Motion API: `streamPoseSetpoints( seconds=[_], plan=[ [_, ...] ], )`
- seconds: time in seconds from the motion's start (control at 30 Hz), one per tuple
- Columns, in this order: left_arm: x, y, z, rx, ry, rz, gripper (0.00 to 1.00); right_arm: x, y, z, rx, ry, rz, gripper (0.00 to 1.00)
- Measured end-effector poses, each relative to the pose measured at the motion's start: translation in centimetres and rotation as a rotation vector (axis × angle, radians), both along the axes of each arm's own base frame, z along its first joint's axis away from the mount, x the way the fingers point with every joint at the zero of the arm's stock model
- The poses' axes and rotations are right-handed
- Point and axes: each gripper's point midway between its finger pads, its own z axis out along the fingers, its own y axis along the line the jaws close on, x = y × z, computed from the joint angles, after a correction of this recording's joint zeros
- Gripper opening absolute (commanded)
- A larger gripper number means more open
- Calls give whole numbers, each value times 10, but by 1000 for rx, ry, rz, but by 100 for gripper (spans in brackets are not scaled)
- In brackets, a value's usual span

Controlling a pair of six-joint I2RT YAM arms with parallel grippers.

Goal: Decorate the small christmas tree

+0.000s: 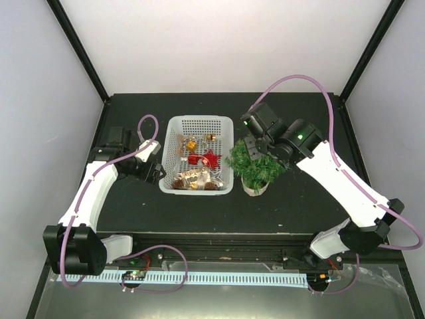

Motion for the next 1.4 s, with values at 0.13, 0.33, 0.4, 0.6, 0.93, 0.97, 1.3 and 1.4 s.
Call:
streamPoseSetpoints(
  seconds=[0.13, 0.33, 0.4, 0.6, 0.93, 0.97, 1.3, 1.4],
  plan=[
    [0, 0, 0, -1, 1, 3, 91, 4, -3, -2, -18, -18, -13, 5],
    [0, 0, 0, -1, 1, 4, 91, 5, -6, -3, -20, -38, -24, 5],
    [0, 0, 0, -1, 1, 4, 91, 5, -7, -2, -25, -42, -28, 5],
    [1, 1, -2, 1, 0, 8, 91, 3, -13, -4, -55, -35, -38, 5],
    [0, 1, -4, 0, 3, 12, 91, -9, -22, -13, -92, 26, -30, 65],
    [1, 1, -4, 0, 3, 12, 91, -10, -22, -13, -91, 33, -28, 70],
    [1, 1, -4, 0, 0, 12, 91, -15, -25, 61, 94, -90, -65, 84],
    [1, 1, -4, 0, 0, 13, 91, -23, -41, 85, 145, -142, -104, 69]
  ],
)
